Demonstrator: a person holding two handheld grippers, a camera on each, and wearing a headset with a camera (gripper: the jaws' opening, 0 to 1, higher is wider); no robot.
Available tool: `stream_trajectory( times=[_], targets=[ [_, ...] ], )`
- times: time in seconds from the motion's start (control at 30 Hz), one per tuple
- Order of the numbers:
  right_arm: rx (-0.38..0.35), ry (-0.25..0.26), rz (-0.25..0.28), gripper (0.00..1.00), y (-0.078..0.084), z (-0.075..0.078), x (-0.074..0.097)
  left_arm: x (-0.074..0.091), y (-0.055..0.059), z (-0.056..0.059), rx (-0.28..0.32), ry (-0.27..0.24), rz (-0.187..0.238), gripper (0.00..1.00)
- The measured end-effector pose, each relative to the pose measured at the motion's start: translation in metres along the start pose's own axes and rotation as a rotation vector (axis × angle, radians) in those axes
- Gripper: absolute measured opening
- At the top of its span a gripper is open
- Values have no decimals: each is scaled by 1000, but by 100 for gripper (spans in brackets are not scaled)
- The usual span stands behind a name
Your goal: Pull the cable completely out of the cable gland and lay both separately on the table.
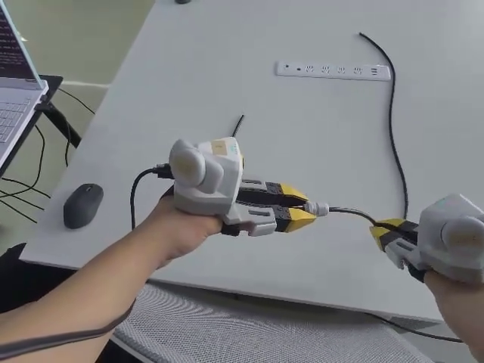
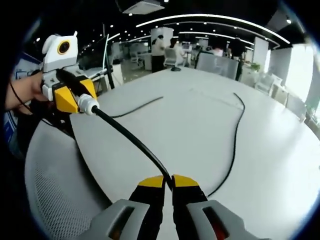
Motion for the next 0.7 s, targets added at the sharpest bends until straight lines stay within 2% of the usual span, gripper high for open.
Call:
stream_trajectory(
  times=[0.23,0.5,0.7],
  targets=[
    [-4,4,-1,0,1,-3,2,1,0,-3,-13,-28,5,15],
    [42,1,-1,0,3,-4,3,1,1,0,-14,-28,1,15],
    [110,-2,9,0,3,-3,7,3,0,3,-13,-25,0,15]
  ],
)
Point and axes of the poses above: the centre of the closed fingertips' face, and the gripper's own axes: x roughly backward along the fingers, z roughly to its right, y roughly out of its underside, the point moved 7 cm from there along x, roughly backward along the fingers, and after that the axes turned 3 degrees about x, right-handed, at the moved point
